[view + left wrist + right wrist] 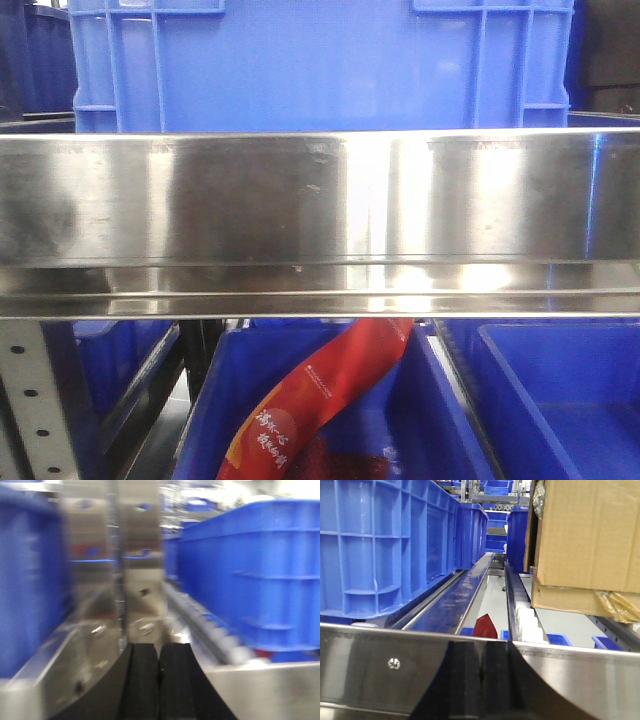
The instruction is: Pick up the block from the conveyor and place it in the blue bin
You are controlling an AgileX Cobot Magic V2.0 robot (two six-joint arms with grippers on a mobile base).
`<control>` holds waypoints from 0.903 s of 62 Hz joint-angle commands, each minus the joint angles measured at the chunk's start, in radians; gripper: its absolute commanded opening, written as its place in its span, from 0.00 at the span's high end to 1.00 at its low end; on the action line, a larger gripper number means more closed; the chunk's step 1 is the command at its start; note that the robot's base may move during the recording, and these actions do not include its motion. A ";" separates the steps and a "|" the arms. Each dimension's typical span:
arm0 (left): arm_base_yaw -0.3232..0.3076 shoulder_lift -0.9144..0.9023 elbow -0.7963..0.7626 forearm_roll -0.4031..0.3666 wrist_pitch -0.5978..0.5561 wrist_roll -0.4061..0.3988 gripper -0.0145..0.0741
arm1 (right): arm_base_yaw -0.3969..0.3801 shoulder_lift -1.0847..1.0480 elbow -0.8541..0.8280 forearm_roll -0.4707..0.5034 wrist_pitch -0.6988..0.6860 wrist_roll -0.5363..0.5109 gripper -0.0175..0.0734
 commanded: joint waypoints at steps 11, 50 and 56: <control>0.054 -0.014 0.052 -0.012 -0.059 -0.009 0.96 | -0.003 -0.003 0.000 -0.008 -0.019 -0.002 0.99; 0.054 -0.014 0.052 -0.012 -0.086 -0.009 0.96 | -0.003 -0.003 0.000 -0.008 -0.019 -0.002 0.99; 0.054 -0.014 0.052 -0.012 -0.086 -0.009 0.96 | -0.003 -0.003 0.000 -0.008 -0.019 -0.002 0.99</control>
